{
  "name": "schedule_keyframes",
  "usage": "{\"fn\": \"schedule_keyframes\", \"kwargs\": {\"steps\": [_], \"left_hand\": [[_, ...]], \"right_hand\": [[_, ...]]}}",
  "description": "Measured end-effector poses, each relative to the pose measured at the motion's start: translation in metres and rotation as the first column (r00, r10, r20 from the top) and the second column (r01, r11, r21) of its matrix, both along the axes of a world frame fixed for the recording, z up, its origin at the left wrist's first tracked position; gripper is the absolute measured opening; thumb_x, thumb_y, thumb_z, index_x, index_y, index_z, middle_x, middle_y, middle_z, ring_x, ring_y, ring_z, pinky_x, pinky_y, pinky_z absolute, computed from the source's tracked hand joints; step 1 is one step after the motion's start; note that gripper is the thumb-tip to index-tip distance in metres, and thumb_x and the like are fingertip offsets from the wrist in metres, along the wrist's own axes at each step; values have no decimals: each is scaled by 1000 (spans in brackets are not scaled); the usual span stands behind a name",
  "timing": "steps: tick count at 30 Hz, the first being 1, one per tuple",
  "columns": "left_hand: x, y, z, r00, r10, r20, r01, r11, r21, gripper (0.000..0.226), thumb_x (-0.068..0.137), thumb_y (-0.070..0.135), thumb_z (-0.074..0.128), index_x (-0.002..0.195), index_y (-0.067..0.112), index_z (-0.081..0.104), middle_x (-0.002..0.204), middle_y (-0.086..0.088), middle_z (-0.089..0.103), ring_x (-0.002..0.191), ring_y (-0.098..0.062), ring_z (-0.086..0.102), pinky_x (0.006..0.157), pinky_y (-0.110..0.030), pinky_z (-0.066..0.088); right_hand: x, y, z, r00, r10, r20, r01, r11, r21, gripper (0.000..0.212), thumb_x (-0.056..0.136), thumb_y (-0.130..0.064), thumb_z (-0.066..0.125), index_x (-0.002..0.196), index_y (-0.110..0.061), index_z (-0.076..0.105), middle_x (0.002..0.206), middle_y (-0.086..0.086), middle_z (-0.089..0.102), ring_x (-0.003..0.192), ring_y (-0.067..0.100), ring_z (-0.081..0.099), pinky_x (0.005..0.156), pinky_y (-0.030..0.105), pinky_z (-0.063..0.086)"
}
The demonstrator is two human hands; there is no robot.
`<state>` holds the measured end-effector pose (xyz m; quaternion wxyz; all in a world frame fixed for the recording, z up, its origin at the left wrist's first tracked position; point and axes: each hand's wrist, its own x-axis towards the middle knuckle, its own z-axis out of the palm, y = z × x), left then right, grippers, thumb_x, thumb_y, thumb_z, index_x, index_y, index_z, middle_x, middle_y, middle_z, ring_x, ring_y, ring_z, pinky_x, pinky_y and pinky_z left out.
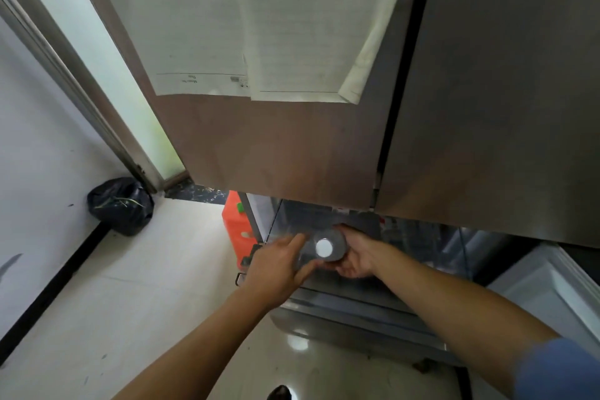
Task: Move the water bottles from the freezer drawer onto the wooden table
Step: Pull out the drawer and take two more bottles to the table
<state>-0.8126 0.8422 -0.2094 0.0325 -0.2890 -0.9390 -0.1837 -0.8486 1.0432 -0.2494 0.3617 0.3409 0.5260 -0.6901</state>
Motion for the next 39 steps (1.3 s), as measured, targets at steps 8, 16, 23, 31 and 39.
{"fn": "schedule_keyframes", "kwargs": {"steps": [8, 16, 23, 31, 39], "left_hand": [[-6, 19, -10, 993, -21, 117, 22, 1000, -9, 40, 89, 32, 60, 126, 18, 54, 114, -9, 65, 95, -28, 63, 81, -36, 50], [-24, 4, -2, 990, 62, 129, -75, 993, 96, 33, 91, 37, 56, 119, 18, 57, 113, -7, 64, 88, -20, 63, 81, -34, 55], [-26, -5, 7, 994, 107, 32, -108, 994, 23, 35, 93, 43, 49, 116, 18, 57, 114, -5, 65, 92, -24, 64, 79, -37, 56], [-30, -27, -1, 977, 208, 40, -208, 978, -7, 34, 94, 48, 44, 111, 20, 52, 106, -4, 66, 86, -24, 66, 77, -32, 54], [-30, -11, 1, 981, 190, 44, -190, 982, 7, 37, 95, 46, 45, 115, 16, 52, 115, -7, 65, 92, -27, 66, 78, -33, 53]], "right_hand": [[15, 3, -5, 996, 74, -54, -75, 997, -17, 54, 92, -62, 44, 105, -12, 59, 78, 10, 73, 65, 18, 69, 60, 24, 44], [26, 64, -7, 802, 564, -199, 10, 320, 947, 35, 93, -33, 55, 124, -16, 58, 112, 9, 65, 91, 26, 62, 71, 30, 47], [34, 103, -47, 849, 512, 130, -90, -102, 991, 80, 93, -57, 41, 151, -15, 7, 157, 20, 13, 141, 41, 20, 110, 49, 27], [43, 107, -48, 897, 440, -36, -72, 226, 971, 91, 80, -68, 52, 149, -14, 24, 141, 15, 45, 119, 35, 51, 90, 36, 45], [88, 124, -62, 903, 426, 48, -272, 483, 832, 109, 57, -15, 87, 145, -12, 23, 121, 6, 53, 100, 22, 57, 74, 28, 52]]}}
